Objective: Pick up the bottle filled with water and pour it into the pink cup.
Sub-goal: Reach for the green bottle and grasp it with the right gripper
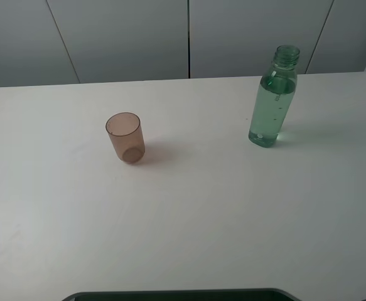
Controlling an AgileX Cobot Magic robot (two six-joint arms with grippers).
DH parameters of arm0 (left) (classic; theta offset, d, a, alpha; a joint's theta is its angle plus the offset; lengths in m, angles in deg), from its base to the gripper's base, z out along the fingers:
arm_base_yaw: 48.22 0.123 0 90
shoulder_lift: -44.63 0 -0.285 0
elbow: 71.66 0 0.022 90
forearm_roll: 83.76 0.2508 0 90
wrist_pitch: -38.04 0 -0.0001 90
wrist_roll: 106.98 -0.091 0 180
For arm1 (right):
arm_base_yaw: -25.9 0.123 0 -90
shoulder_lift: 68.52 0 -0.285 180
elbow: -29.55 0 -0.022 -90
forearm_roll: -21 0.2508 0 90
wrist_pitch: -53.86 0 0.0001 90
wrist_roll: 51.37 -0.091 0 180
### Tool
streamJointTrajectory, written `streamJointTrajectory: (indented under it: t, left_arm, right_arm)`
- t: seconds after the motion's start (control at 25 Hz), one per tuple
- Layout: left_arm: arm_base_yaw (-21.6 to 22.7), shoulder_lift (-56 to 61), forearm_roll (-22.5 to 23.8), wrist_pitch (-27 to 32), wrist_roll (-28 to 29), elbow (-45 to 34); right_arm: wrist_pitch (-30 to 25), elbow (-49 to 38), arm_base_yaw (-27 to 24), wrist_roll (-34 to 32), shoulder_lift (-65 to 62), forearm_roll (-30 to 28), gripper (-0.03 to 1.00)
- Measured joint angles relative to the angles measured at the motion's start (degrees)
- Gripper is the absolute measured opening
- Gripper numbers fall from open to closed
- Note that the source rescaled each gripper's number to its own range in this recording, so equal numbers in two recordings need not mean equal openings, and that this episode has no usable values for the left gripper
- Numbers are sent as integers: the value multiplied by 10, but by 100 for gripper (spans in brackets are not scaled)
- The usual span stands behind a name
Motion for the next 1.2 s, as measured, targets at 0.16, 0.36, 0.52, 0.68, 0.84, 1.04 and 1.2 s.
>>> streamJointTrajectory:
  t: [0.16,0.36,0.52,0.68,0.84,1.04,1.2]
  left_arm:
    - [0,0,0,0,1,0]
    - [0,0,0,0,1,0]
    - [0,0,0,0,1,0]
    - [0,0,0,0,1,0]
    - [0,0,0,0,1,0]
    - [0,0,0,0,1,0]
    - [0,0,0,0,1,0]
  right_arm:
    - [0,0,0,0,0,0,61]
    - [0,0,0,0,0,0,61]
    - [0,0,0,0,0,0,61]
    - [0,0,0,0,0,0,61]
    - [0,0,0,0,0,0,61]
    - [0,0,0,0,0,0,61]
    - [0,0,0,0,0,0,61]
